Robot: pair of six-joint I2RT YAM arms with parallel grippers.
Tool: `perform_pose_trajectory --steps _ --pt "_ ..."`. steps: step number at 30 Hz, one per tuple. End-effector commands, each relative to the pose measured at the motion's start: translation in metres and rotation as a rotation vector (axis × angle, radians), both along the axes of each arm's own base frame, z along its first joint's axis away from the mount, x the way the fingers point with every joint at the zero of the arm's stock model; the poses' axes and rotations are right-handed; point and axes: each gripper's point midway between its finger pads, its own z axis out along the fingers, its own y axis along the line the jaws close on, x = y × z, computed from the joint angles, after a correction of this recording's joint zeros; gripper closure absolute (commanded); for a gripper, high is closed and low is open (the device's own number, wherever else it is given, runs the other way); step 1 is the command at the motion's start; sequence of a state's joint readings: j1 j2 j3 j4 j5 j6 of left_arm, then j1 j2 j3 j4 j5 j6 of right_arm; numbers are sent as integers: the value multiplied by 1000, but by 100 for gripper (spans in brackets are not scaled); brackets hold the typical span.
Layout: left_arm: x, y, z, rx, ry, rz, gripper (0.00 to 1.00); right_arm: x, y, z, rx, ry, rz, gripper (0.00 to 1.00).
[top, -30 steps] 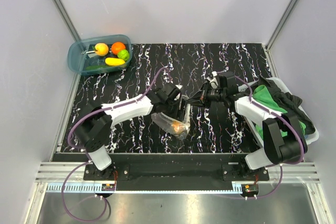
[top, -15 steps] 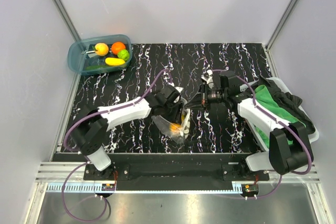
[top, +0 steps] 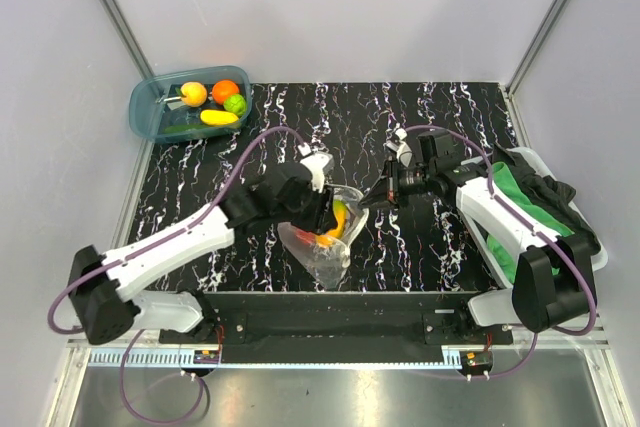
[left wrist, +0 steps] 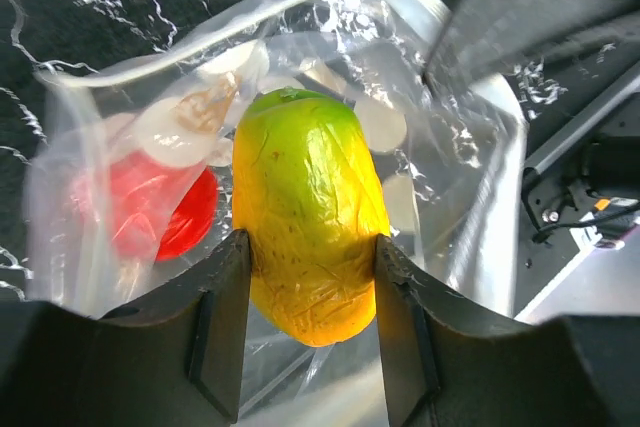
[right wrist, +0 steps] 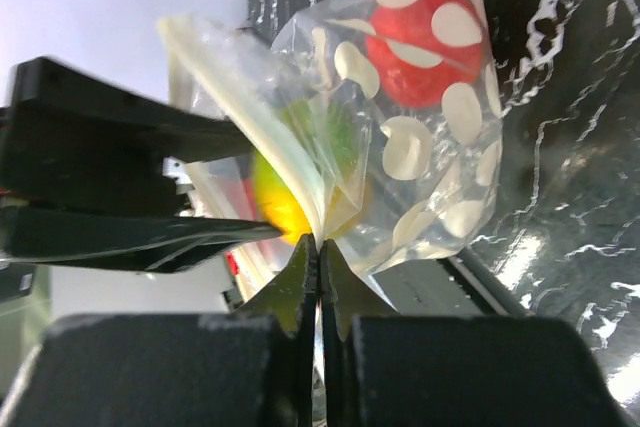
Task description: Open the zip-top bag and remove the fake food
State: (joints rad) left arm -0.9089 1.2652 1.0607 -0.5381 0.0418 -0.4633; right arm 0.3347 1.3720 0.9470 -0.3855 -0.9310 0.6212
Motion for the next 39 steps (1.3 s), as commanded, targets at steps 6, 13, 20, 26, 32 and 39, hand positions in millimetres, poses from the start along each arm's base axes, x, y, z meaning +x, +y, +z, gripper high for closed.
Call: perform_pose_trajectory --steps 6,13,20,26,32,39 --pt "18 9 84 -172 -272 45 100 1 -8 -9 -68 -28 9 100" --pt "46 6 159 -441 -410 150 100 -9 -11 -17 -72 -1 10 100" --pt "108 37 208 -752 -414 378 100 -14 -12 -22 -66 14 15 100" --pt "179 112 210 -942 -401 678 100 -15 -11 -18 -59 0 21 100" --pt "249 220 182 -1068 -421 958 100 -20 -15 -21 -68 -6 13 100" --pt "331 339 135 -1020 -427 1202 100 -25 -15 -20 -58 -6 20 100"
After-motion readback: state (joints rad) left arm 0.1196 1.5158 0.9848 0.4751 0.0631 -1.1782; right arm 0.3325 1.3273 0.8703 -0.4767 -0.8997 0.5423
